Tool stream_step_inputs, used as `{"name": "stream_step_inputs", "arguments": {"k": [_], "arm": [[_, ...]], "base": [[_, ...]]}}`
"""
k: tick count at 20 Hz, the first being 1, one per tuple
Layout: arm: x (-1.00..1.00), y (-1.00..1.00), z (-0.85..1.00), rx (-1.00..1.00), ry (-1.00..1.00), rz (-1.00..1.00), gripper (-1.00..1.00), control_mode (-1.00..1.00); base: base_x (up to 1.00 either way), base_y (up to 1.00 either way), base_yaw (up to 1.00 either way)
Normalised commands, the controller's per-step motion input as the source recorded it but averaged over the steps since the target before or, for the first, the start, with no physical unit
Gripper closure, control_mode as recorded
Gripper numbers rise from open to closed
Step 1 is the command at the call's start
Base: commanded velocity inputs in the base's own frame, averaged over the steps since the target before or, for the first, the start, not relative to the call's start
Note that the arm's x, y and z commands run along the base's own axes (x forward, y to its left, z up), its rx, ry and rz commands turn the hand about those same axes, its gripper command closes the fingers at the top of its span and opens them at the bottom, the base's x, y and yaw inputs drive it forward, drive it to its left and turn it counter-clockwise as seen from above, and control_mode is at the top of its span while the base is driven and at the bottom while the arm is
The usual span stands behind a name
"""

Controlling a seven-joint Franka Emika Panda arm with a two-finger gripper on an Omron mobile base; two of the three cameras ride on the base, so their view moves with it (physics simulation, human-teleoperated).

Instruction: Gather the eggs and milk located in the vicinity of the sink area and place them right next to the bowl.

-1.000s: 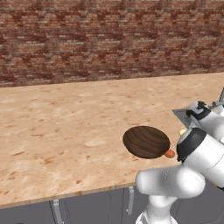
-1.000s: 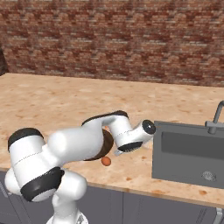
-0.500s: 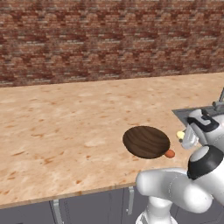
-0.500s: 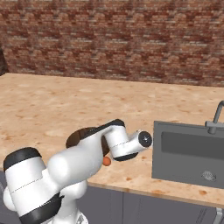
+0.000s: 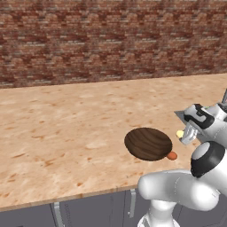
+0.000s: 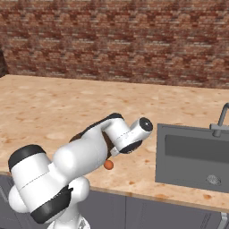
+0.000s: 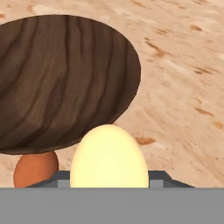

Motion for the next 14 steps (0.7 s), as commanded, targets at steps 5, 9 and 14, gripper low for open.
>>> {"name": "stream_step_inputs", "arguments": {"k": [5,9,14], "arm": [[0.00,0.00,-0.30,0.00,0.00,0.02,1.00,-1.00],[0.00,0.03,-0.40,0.00,0.02,0.04,1.00,-1.00],[0.00,0.16,-0.01,-0.01,0.10,0.05,1.00,-1.00]], "base": [[0.00,0.00,0.00],[0.00,0.00,0.00],[0.00,0.00,0.00]]}}
